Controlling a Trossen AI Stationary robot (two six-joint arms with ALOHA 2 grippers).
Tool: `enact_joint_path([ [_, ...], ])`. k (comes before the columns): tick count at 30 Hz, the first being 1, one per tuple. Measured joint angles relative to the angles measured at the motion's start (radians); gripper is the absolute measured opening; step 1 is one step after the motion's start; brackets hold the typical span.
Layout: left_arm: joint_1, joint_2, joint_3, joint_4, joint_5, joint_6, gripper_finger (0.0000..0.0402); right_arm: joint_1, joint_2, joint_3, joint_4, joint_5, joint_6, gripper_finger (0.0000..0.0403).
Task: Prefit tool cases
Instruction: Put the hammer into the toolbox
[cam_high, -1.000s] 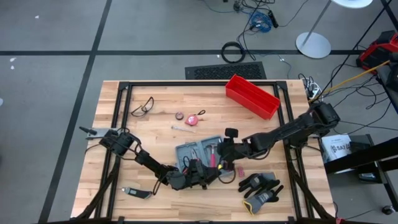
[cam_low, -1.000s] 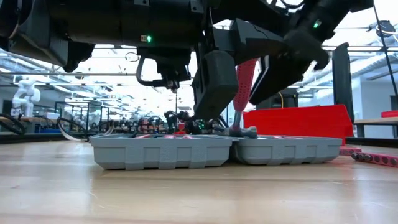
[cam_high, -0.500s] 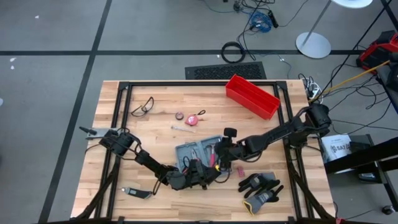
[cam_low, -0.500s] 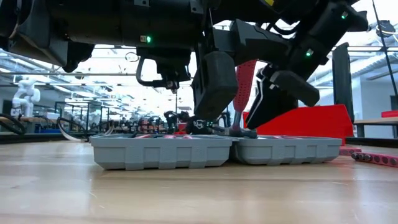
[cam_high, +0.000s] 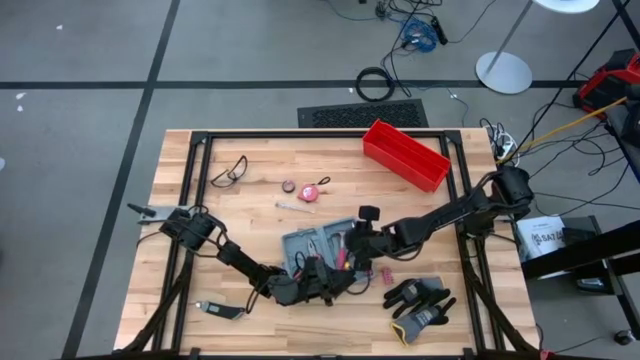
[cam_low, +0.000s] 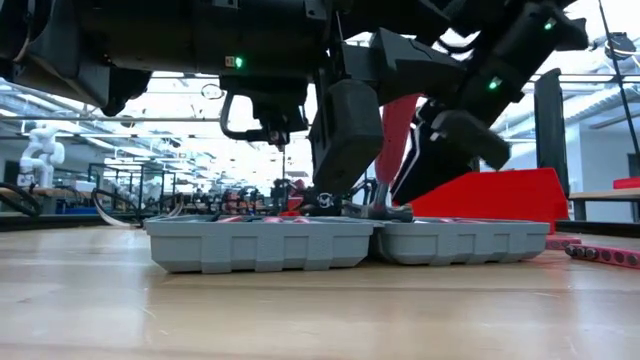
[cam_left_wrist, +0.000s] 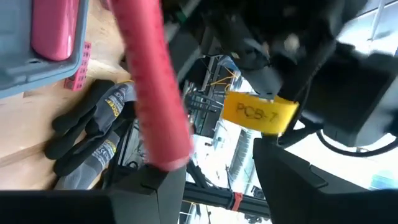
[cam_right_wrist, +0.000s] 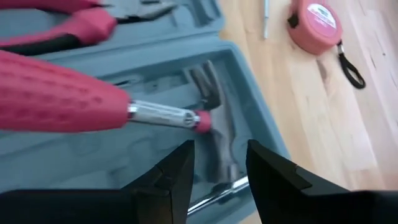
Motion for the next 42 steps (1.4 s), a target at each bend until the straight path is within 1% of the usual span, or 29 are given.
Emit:
enact_joint_path([
  [2, -0.001, 0.000, 0.000, -0.004, 0.001, -0.003, 0.0190, 0.017, -0.011, 0.000, 0.002, 0.000, 0.000, 0.0127],
  [4, 0.000, 0.000, 0.000, -0.009, 0.003, -0.003, 0.0190, 0.026, -0.017, 0.000, 0.000, 0.001, 0.000, 0.0105],
  [8, 0.000, 0.000, -0.001, -0.012, 0.004, -0.004, 0.0190, 0.023, -0.017, 0.000, -0.010, -0.049, -0.001, 0.0023],
  [9, 0.000, 0.000, -0.001, -0.012, 0.004, -0.004, 0.0190, 0.023, -0.017, 0.000, -0.013, -0.053, -0.003, 0.0012],
  [11, 0.000, 0.000, -0.001, -0.013, 0.004, -0.004, 0.0190, 0.024, -0.017, 0.000, -0.016, -0.055, 0.002, 0.0012],
  [15, 0.000, 0.000, -0.001, -0.016, 0.005, -0.004, 0.0190, 0.025, -0.012, 0.000, -0.013, -0.104, 0.011, 0.0005],
  [24, 0.000, 0.000, -0.001, -0.005, 0.004, 0.010, 0.0190, -0.015, -0.003, -0.002, -0.005, -0.101, -0.009, 0.0001],
  [26, 0.001, 0.002, -0.001, 0.072, 0.004, 0.081, 0.0190, -0.022, 0.014, -0.001, 0.001, -0.101, -0.012, 0.0001],
  [30, 0.013, -0.011, 0.012, 0.322, 0.043, 0.347, 0.0190, -0.023, 0.049, -0.001, 0.023, -0.100, -0.018, 0.0001],
  [31, 0.014, -0.029, 0.013, 0.323, 0.059, 0.386, 0.0190, -0.022, 0.052, -0.001, 0.028, -0.098, -0.018, 0.0001],
  [35, 0.014, -0.119, 0.013, 0.190, 0.115, 0.467, 0.0190, -0.018, 0.047, 0.002, 0.039, -0.076, -0.022, 0.0000],
  [39, 0.027, -0.229, 0.008, -0.044, 0.225, 0.500, 0.0190, -0.019, 0.030, 0.001, 0.037, -0.073, -0.034, 0.0000],
  [42, 0.038, -0.329, 0.009, -0.264, 0.265, 0.561, 0.0190, -0.015, 0.017, 0.000, 0.016, -0.074, -0.028, 0.0000],
])
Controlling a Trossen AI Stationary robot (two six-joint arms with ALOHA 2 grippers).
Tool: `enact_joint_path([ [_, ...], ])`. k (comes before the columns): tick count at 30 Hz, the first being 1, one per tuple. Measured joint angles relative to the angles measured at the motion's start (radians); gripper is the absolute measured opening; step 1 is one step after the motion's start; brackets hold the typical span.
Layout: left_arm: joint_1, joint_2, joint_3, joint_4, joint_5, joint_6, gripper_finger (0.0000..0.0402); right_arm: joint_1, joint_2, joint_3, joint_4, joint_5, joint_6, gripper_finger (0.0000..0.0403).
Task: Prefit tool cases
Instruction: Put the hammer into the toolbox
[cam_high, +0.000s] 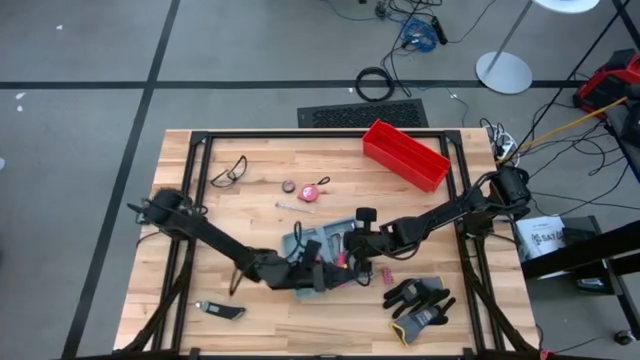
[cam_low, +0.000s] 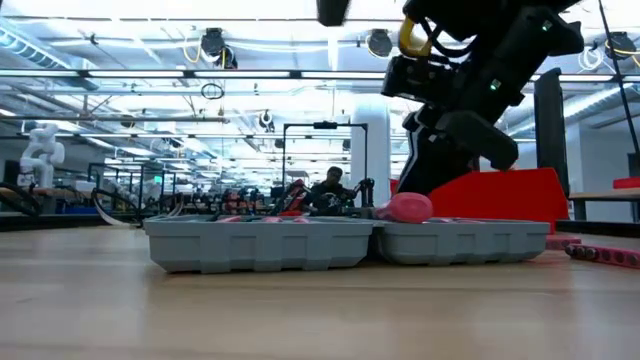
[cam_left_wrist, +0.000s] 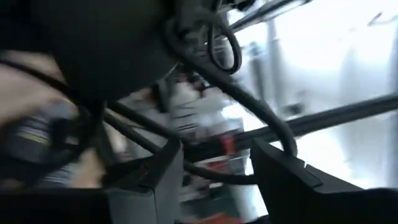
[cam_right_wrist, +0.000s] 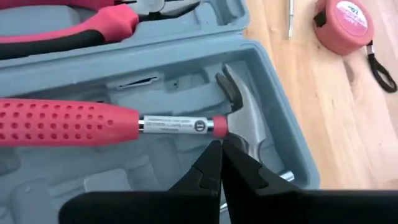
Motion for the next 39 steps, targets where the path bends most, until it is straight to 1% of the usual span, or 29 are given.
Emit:
enact_joint_path([
  [2, 0.002, -0.078, 0.001, -0.188, 0.002, 0.062, 0.0190, 0.009, -0.003, 0.000, -0.034, 0.001, 0.015, 0.0000],
  [5, 0.009, -0.199, 0.004, -0.525, -0.009, 0.166, 0.0190, 0.026, -0.004, 0.000, -0.070, 0.000, 0.037, 0.0000],
  [7, 0.024, -0.276, 0.005, -0.781, -0.024, 0.311, 0.0189, 0.040, -0.004, -0.001, -0.090, 0.002, 0.052, 0.0000],
  [8, 0.030, -0.310, 0.006, -0.924, -0.072, 0.381, 0.0188, 0.049, -0.004, -0.002, -0.100, 0.004, 0.056, 0.0000],
  [9, 0.032, -0.335, 0.011, -1.068, -0.149, 0.413, 0.0185, 0.058, -0.003, -0.002, -0.106, 0.009, 0.059, 0.0000],
  [10, 0.035, -0.350, 0.015, -1.193, -0.237, 0.418, 0.0180, 0.067, -0.003, -0.002, -0.112, 0.016, 0.061, 0.0000],
  [11, 0.039, -0.359, 0.017, -1.284, -0.299, 0.428, 0.0171, 0.074, -0.006, -0.002, -0.125, 0.025, 0.065, 0.0000],
  [12, 0.049, -0.364, 0.018, -1.348, -0.326, 0.448, 0.0159, 0.079, -0.011, -0.002, -0.140, 0.029, 0.066, 0.0000],
  [13, 0.061, -0.366, 0.018, -1.399, -0.330, 0.471, 0.0143, 0.081, -0.017, -0.002, -0.147, 0.032, 0.067, 0.0000],
  [15, 0.084, -0.366, 0.017, -1.438, -0.329, 0.563, 0.0093, 0.081, -0.034, -0.002, -0.155, 0.032, 0.066, 0.0000],
  [17, 0.098, -0.361, 0.019, -1.458, -0.331, 0.727, 0.0030, 0.074, -0.055, -0.002, -0.156, 0.029, 0.058, 0.0000],
  [18, 0.100, -0.352, 0.019, -1.475, -0.324, 0.833, 0.0016, 0.068, -0.065, -0.002, -0.155, 0.021, 0.049, 0.0000],
  [20, 0.102, -0.332, 0.018, -1.506, -0.237, 1.056, 0.0006, 0.046, -0.075, -0.002, -0.139, -0.008, 0.029, 0.0000],
  [21, 0.102, -0.319, 0.012, -1.521, -0.192, 1.132, 0.0004, 0.032, -0.075, -0.002, -0.115, -0.040, 0.019, 0.0000],
  [23, 0.117, -0.297, -0.010, -1.522, -0.098, 1.234, 0.0003, 0.004, -0.060, -0.001, -0.050, -0.112, -0.005, 0.0000],
  [25, 0.141, -0.275, -0.024, -1.518, -0.050, 1.264, 0.0002, -0.023, -0.040, 0.000, -0.020, -0.135, -0.026, 0.0000],
  [29, 0.180, -0.235, -0.031, -1.517, -0.018, 1.266, 0.0002, -0.071, -0.026, 0.000, -0.023, -0.166, -0.021, 0.0000],
  [34, 0.230, -0.169, -0.031, -1.508, 0.064, 1.249, 0.0001, -0.094, -0.025, -0.001, -0.025, -0.182, -0.018, 0.0000],
  [39, 0.252, -0.092, -0.031, -1.492, 0.098, 1.241, 0.0001, -0.100, -0.025, -0.001, -0.028, -0.175, -0.031, 0.0000],
])
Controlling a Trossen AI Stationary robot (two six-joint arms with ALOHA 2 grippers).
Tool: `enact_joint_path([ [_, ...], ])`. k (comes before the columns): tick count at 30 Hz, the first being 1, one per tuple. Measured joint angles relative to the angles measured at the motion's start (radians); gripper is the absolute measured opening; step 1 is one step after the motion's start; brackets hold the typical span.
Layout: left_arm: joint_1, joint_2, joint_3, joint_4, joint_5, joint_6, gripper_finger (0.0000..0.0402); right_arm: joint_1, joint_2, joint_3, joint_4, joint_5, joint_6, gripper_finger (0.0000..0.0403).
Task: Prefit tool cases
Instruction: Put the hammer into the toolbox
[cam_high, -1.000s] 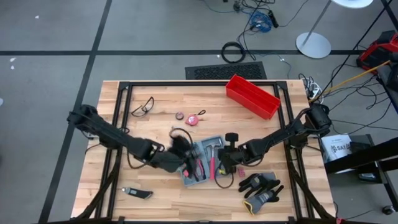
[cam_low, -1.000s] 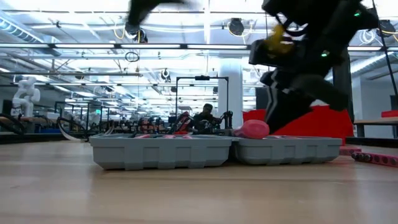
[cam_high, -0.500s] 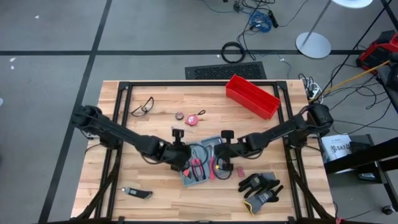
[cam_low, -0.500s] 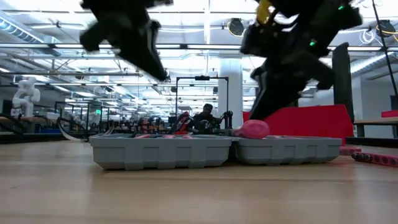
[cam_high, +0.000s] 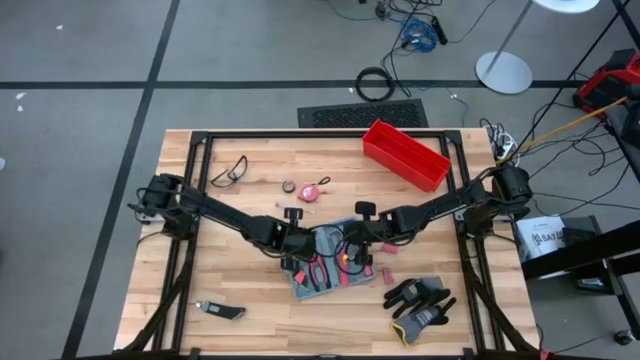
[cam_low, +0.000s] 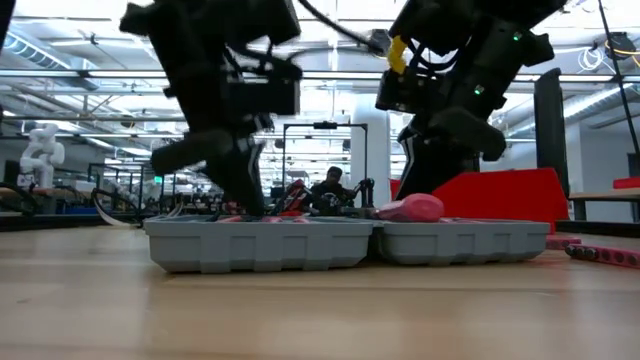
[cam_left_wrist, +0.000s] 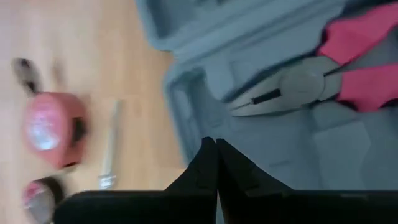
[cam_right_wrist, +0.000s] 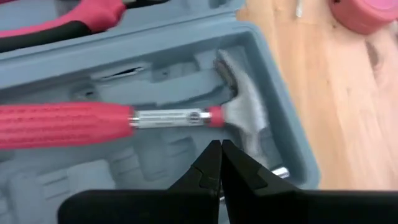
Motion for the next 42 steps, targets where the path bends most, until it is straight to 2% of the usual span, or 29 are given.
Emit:
enact_joint_path([
  [6, 0.013, 0.060, 0.000, 0.026, 0.025, 0.000, 0.0000, -0.007, 0.000, -0.001, 0.011, 0.019, -0.025, 0.0000],
  [19, 0.014, 0.062, 0.000, 0.039, 0.031, -0.001, 0.0000, -0.042, -0.003, -0.002, 0.038, 0.017, -0.115, 0.0000],
  [27, 0.013, 0.064, 0.000, 0.082, 0.040, -0.001, 0.0000, 0.012, -0.037, 0.000, -0.022, 0.013, -0.004, 0.0000],
  [31, 0.013, 0.065, 0.000, 0.083, 0.047, -0.022, 0.0000, 0.028, -0.003, 0.000, -0.090, 0.017, 0.055, 0.0000],
  [42, 0.013, 0.064, 0.000, 0.076, 0.048, -0.001, 0.0000, 0.013, 0.027, 0.001, -0.064, 0.049, 0.013, 0.0000],
])
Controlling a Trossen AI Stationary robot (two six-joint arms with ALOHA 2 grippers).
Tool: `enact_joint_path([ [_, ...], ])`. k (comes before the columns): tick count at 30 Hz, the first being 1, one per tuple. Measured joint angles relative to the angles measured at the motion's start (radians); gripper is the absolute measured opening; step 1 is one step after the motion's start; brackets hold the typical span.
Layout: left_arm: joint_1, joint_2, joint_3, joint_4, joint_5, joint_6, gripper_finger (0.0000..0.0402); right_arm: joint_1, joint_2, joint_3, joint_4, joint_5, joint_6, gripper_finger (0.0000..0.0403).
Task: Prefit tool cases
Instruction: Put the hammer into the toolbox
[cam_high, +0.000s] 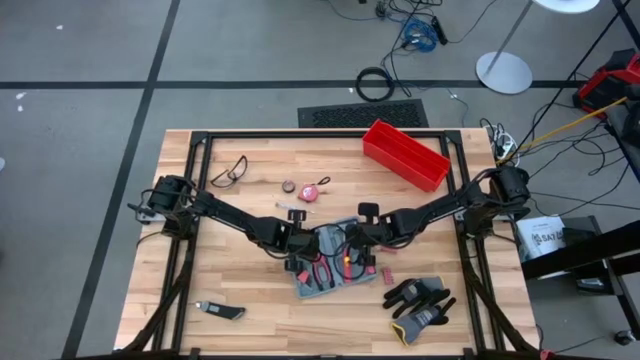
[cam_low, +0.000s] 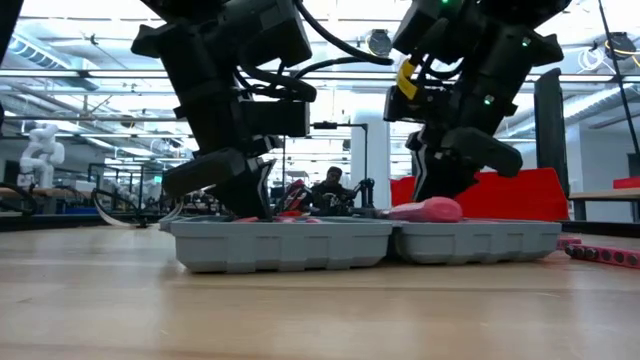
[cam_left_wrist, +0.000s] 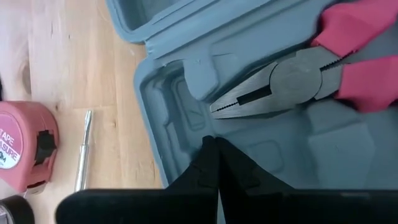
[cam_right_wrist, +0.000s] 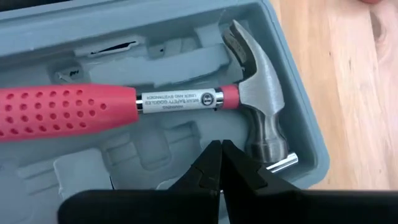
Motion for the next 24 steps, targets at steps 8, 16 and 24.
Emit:
enact_joint_path([
  [8, 0.000, 0.000, 0.000, 0.003, 0.001, 0.009, 0.0000, -0.031, 0.002, -0.001, 0.021, -0.005, -0.058, 0.0000],
  [16, 0.002, 0.000, 0.000, 0.006, 0.007, 0.031, 0.0000, -0.060, 0.003, -0.002, 0.045, -0.008, -0.127, 0.0000],
  [24, 0.007, 0.000, 0.000, 0.009, 0.009, 0.054, 0.0000, -0.084, 0.004, 0.015, 0.056, -0.007, -0.203, 0.0000],
])
